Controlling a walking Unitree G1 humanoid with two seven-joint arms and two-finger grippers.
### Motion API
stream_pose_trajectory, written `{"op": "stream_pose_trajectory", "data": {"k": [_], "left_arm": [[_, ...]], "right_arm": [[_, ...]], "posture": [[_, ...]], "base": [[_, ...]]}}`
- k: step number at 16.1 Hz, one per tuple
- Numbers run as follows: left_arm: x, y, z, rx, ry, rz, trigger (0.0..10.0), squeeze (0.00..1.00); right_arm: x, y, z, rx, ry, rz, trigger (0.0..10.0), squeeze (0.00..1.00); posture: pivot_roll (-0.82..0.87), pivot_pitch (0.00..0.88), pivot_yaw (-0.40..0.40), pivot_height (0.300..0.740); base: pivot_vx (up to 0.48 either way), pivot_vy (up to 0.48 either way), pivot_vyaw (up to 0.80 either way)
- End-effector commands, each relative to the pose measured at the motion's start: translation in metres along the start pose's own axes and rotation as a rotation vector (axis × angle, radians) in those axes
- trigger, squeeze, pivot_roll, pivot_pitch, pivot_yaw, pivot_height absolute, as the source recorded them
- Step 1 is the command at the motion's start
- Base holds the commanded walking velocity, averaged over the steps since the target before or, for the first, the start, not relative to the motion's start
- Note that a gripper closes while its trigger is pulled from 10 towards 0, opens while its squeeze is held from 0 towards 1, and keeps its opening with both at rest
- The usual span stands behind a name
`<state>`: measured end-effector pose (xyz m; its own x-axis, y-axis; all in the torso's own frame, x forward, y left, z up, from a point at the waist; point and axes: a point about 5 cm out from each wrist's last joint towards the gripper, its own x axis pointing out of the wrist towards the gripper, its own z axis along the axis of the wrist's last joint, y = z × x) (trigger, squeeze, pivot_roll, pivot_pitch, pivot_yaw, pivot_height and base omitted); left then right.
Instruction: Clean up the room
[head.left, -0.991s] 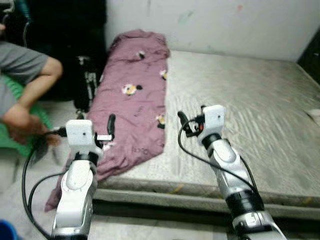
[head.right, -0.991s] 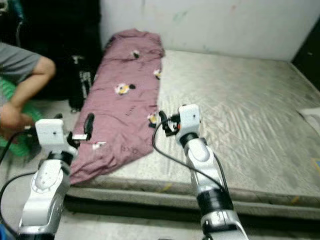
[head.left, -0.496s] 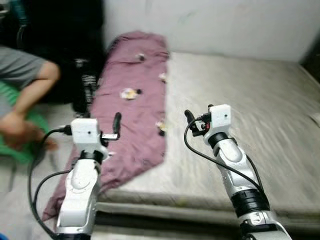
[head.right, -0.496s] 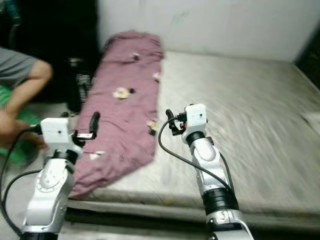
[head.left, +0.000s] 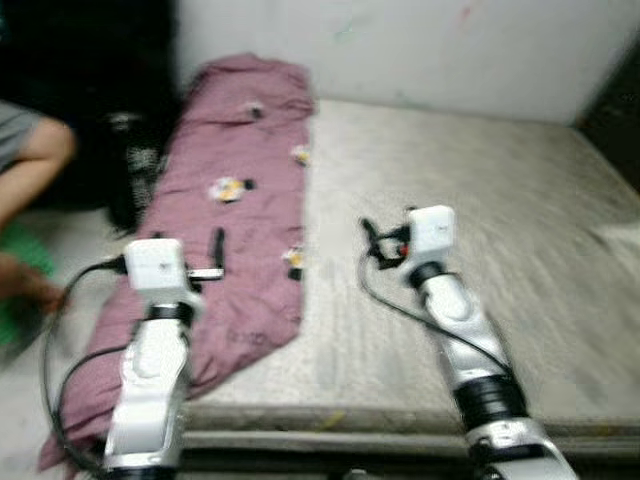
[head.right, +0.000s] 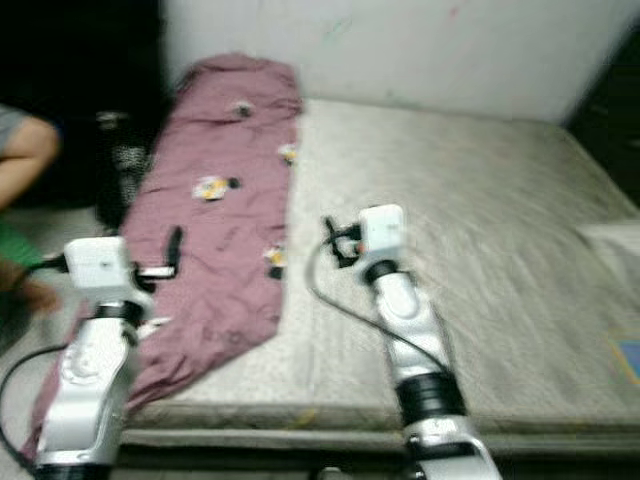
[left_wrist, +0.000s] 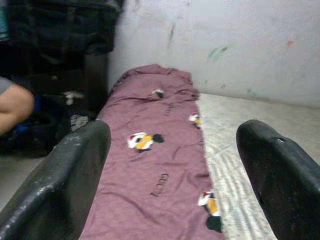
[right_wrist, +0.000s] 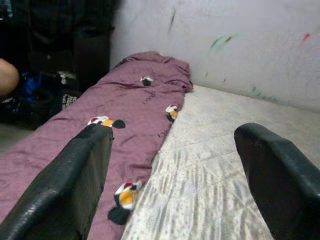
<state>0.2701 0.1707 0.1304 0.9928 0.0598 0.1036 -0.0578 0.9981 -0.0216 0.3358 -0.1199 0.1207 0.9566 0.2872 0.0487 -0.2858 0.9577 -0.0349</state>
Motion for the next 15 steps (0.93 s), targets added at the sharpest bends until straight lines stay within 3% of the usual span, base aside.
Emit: {"op": "stream_pose_trajectory", "data": {"k": [1, 11, 15], "left_arm": [[0.000, -0.003, -0.001, -0.006, 0.010, -0.009, 10.0, 0.00], [-0.002, -0.001, 0.003, -0.021, -0.013, 0.018, 10.0, 0.00], [-0.013, 0.005, -0.003, -0.012, -0.014, 0.049, 10.0, 0.00]], "right_arm": [[-0.001, -0.005, 0.002, -0.007, -0.002, -0.017, 10.0, 0.00], [-0.004, -0.010, 0.000, -0.018, 0.001, -0.022, 10.0, 0.00], [-0.013, -0.013, -0.008, -0.018, 0.030, -0.043, 10.0, 0.00]], "posture": [[-0.01, 0.000, -0.062, 0.740], [0.00, 0.000, -0.074, 0.740], [-0.01, 0.000, -0.066, 0.740]], "base": [[0.000, 0.480, 0.00], [0.000, 0.480, 0.00], [0.000, 0.000, 0.00]]}}
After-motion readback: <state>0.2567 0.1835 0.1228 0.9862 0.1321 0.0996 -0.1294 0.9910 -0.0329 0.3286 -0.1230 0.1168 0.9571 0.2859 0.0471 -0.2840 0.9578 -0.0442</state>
